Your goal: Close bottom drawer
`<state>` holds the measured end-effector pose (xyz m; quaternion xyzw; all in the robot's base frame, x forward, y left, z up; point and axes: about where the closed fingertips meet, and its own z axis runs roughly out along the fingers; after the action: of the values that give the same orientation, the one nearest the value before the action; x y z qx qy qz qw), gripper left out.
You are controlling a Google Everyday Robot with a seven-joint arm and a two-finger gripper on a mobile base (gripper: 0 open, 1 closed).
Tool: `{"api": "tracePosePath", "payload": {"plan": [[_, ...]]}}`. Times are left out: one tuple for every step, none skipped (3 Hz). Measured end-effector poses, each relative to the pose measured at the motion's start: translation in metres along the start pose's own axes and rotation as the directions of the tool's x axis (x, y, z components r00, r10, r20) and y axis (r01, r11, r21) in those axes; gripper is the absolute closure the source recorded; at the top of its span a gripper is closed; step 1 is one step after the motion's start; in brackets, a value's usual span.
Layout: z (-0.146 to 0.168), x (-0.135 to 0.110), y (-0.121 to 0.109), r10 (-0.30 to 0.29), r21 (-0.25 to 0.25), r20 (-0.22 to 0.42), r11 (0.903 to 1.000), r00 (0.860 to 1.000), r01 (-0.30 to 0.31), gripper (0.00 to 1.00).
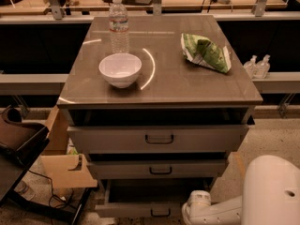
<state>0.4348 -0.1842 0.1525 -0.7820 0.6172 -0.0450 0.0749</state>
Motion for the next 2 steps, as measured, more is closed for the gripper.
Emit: {"api": "tracePosePath", "payload": {"plan": [[0.007,-0.005,-0.027,-0.023,0.028,0.002,0.9994,1.0,0.023,1.0],[0.011,-0.013,-0.049,-0.052,0.048,0.001,0.9975,0.999,0.052,1.0]]}}
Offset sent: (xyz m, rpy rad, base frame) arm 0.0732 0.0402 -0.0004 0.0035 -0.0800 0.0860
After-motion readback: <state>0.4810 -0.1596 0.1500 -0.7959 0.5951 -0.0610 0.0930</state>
